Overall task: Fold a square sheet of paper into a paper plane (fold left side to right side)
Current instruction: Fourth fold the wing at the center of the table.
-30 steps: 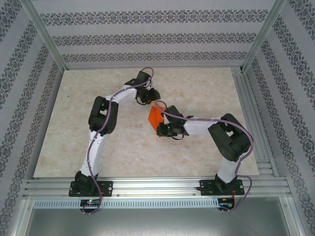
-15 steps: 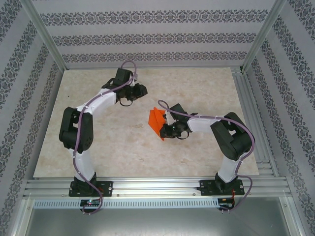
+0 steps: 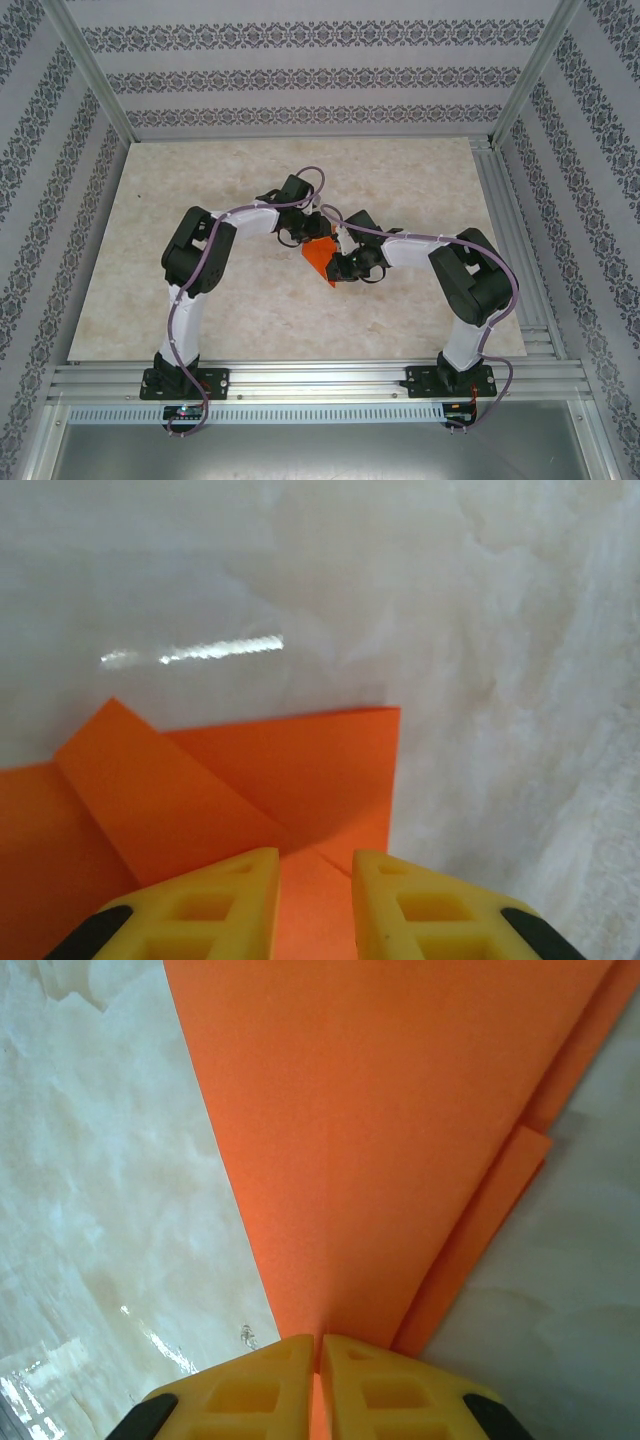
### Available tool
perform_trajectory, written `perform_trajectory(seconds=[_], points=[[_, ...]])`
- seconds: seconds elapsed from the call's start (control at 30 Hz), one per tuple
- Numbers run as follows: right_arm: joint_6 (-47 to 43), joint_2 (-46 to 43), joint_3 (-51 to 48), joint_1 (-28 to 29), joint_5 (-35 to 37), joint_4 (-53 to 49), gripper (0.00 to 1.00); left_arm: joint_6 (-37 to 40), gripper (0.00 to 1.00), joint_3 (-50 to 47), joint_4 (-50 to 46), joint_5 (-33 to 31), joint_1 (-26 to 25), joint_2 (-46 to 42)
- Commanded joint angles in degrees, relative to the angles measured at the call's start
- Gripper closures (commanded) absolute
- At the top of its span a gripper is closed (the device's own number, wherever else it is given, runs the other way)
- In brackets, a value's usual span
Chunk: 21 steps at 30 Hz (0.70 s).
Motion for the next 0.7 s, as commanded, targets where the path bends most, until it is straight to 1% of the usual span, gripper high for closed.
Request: perform_trajectory(seconds=[0.0,0.13,0.23,0.3,0.37,0.5,0.67], points=[[-1.3,1.1,-1.1,-0.4,3.1,-6.1,0.87,0.4,0.72,1.8,0.1,-2.0,0.3,1.2],[1.9,-2.2,-1.3,-0.7,1.8,-5.6,0.86,1.4,0.73,0.4,-1.3,-4.6,0.3,1.6],[8.1,-8.0,-1.9,-1.0,1.6,-3.4,0.84,1.1,0.73,-2.6,-0.2,-5.0,0.3,1.0],[12.1,-11.7,-2.1,-1.0,2.9,-1.8,0.84,0.3,0.73,-4.4,1.3,-4.6,0.3,0.8],[15.7,-13.1,-1.9,-1.0,4.3,-1.0,0.84,-0.1,0.73,-5.3,2.4,-4.3,0.3,0.8],[22.2,-11.5,-1.5,0.8,6.6,2.4,0.85,-0.3,0.73,-5.4,2.8,-4.3,0.2,0.8],[26.1,-6.9,0.3,2.7,9.1,5.6,0.85,-0.4,0.73,-5.4,2.7,-4.5,0.2,0.9]])
